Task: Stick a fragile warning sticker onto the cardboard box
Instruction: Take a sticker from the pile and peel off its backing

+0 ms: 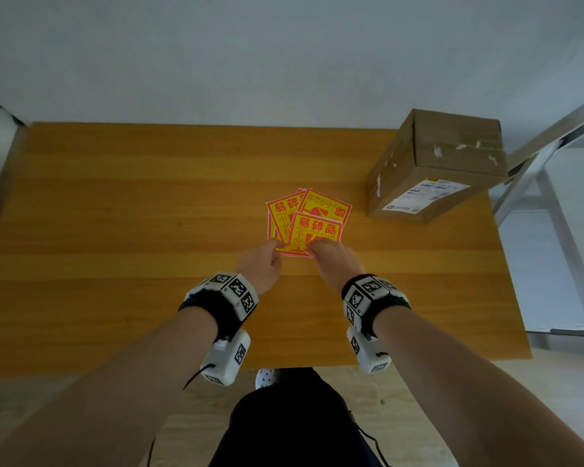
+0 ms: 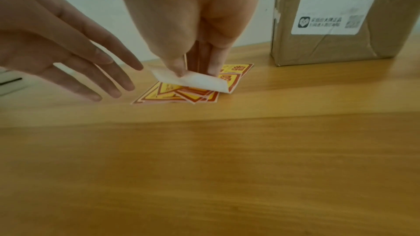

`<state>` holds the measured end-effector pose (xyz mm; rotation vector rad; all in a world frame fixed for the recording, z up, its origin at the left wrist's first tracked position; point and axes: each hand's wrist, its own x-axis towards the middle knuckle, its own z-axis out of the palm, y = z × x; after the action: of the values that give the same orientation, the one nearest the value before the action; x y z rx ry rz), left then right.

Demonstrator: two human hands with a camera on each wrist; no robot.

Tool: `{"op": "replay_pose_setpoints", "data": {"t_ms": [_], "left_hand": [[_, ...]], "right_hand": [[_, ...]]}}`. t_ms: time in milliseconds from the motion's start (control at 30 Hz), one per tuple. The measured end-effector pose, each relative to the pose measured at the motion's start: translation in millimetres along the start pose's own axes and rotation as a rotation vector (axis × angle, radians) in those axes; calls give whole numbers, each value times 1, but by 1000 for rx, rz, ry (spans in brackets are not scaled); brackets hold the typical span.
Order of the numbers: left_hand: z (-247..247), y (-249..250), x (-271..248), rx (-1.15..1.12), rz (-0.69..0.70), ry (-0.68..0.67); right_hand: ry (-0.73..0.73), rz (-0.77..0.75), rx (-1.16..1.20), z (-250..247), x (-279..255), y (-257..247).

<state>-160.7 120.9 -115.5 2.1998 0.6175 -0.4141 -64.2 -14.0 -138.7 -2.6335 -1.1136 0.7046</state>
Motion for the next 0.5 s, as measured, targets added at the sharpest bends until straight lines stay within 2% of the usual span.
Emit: {"op": "replay_pose_setpoints", "data": {"t_ms": [267, 500], "left_hand": [[-23, 34, -10, -93, -2, -19], [-44, 57, -7, -375, -55, 34]], "right_hand": [[126, 87, 232, -48, -13, -14], [182, 93, 426, -77, -16, -22]]}}
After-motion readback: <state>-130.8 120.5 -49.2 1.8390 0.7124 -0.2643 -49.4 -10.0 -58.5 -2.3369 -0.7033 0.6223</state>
